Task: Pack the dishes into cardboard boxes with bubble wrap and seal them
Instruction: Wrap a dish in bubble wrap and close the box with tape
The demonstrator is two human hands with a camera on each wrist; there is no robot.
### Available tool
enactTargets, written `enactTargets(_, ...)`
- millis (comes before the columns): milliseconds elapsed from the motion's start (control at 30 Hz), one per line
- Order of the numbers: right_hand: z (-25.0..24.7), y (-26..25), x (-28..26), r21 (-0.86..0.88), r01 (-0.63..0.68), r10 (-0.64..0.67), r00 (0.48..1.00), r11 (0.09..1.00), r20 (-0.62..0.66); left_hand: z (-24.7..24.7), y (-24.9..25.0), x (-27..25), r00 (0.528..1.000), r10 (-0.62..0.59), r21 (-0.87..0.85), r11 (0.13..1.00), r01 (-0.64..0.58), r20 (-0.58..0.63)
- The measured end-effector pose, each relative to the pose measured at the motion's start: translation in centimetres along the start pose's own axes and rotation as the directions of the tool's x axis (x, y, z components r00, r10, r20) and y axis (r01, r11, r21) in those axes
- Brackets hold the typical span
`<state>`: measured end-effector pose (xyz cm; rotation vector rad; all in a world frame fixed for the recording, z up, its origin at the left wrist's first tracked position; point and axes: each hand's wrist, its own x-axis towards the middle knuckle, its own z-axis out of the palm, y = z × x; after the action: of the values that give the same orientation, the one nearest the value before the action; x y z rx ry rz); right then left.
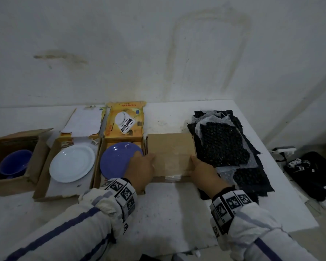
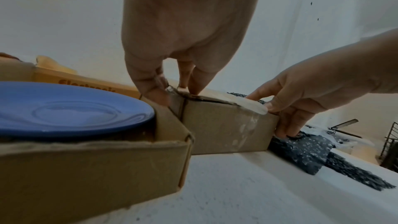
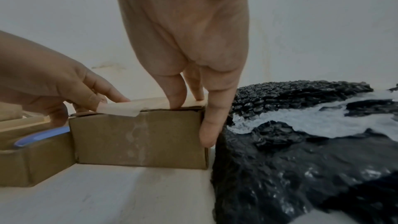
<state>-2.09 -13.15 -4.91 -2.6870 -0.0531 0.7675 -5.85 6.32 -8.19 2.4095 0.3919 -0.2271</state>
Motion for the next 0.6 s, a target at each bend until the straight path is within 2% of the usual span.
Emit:
enactTargets(67,0.2,-0.1,0.2,0.013,-0.014,0.014,1.000,1.000,0.018,-0.1,0.0,0.0,0.999,-0.034,-0.076,0.997,0.035,0.010)
enactTargets(233,0.2,0.1,0.6,0.059,-0.018,0.016,0.999,0.998,0.034,-0.2,0.2,-0.2,1.000,-0.027,0.008,1.000,0.026,0.008)
enactTargets(333,-0.4,0.2,0.4,0.143,-0.004,-0.001,0.999,0.990,0.032,-0.7,0.9,-0.5,0.998,-0.049,-0.111,0.992,0.054,0.050)
enactTargets(433,-1.8,-0.2,0.6,0.172,0.009,-0.010,1.000,0.985,0.007,-2.5,2.2,-0.7,0.994,0.009,-0.164,0.986,0.010,0.112)
enactTargets(533,-4.8,-1.4,0.5,0.136,0.039,-0.033,0.998,0.990,-0.048,-4.8,3.2,-0.2,0.999,0.044,-0.180,0.983,-0.040,0.018)
enactTargets(600,-6.7,-2.2,0.5,0.089,0.044,-0.037,0.996,0.995,-0.082,-6.0,4.3,0.0,0.999,0.036,-0.237,0.971,-0.031,0.017)
